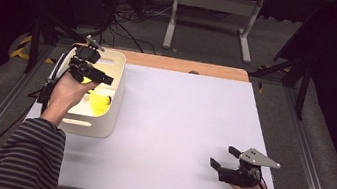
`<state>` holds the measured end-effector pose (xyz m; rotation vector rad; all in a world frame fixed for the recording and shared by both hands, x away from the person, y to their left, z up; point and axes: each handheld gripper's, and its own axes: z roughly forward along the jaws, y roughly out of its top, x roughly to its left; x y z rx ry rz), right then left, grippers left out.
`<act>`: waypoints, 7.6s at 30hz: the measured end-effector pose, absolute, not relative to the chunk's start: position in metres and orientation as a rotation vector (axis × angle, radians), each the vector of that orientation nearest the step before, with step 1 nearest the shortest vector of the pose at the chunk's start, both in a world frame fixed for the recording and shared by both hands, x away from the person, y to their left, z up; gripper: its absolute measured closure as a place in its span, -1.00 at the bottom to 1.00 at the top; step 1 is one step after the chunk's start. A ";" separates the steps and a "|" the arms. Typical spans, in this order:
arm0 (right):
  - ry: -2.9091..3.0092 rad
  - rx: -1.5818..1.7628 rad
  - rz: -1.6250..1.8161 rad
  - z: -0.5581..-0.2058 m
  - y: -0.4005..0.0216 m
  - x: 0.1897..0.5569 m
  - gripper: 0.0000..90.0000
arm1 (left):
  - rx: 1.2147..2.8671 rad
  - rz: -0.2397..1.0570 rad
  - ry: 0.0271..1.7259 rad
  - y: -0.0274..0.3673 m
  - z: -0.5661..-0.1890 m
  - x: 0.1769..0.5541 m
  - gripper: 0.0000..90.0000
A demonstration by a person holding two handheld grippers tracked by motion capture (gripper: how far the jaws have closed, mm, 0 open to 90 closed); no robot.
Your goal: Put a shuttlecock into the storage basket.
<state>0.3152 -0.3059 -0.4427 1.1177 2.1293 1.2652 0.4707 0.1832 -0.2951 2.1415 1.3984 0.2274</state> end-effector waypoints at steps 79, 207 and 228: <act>2.136 1.115 1.264 -0.443 -0.306 0.316 -0.64 | 2.326 0.169 1.193 0.091 -0.302 0.458 -0.24; 2.142 1.108 1.265 -0.443 -0.306 0.315 -0.64 | 2.517 0.028 1.056 0.061 -0.396 0.378 -0.41; 2.142 1.108 1.265 -0.443 -0.306 0.315 -0.64 | 2.504 0.021 1.061 0.073 -0.402 0.366 -0.41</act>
